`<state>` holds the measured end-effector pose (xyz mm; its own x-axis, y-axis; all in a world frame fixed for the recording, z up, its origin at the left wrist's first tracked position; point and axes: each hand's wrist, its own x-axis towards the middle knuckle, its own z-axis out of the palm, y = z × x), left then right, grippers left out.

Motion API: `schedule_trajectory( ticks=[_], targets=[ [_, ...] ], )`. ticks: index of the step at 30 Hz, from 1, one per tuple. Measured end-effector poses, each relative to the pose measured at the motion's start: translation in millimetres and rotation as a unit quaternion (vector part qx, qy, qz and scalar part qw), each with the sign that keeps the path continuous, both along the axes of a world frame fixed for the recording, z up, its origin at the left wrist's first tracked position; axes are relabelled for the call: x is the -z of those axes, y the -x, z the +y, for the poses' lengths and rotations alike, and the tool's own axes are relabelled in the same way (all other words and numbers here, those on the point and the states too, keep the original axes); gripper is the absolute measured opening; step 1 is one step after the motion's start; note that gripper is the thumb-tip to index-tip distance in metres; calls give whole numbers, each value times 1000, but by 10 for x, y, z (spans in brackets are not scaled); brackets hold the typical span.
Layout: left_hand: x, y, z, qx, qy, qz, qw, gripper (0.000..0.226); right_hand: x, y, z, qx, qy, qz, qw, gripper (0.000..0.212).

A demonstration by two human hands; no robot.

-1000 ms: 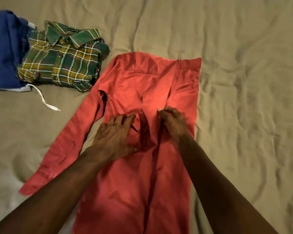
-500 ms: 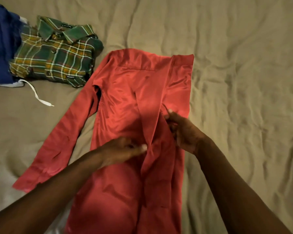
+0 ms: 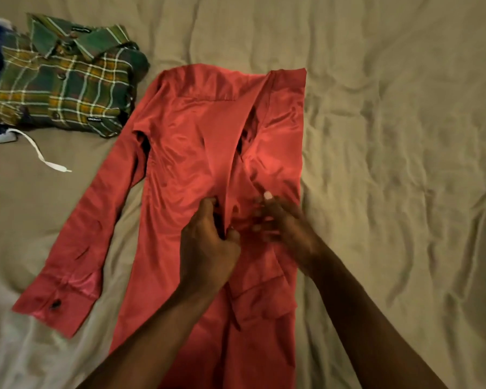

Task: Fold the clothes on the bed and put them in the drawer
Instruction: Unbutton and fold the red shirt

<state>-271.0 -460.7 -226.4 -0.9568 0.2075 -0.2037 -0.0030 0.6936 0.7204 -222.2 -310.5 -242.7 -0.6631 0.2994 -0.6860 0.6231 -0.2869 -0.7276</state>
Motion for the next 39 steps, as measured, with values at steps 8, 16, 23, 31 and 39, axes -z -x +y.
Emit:
schedule_trajectory(
  ticks=[8, 16, 23, 31, 39],
  targets=[
    [-117, 217, -73, 0, -137, -117, 984, 22, -49, -98, -281, 62, 382, 58, 920, 36],
    [402, 196, -496, -80, -178, -358, 913, 51, 280, -279, -331, 181, 341, 4, 922, 46],
    [343, 19, -671, 59, -215, -398, 890, 27, 244, -524, -315, -38, 258, -32, 965, 40],
    [173, -214, -534, -11, -183, -368, 912, 20, 183, -737, -338, 96, 358, -85, 925, 18],
    [356, -295, -502, 158, 239, -217, 933, 74, 435, -1010, -392, -133, -80, -113, 981, 11]
  ],
)
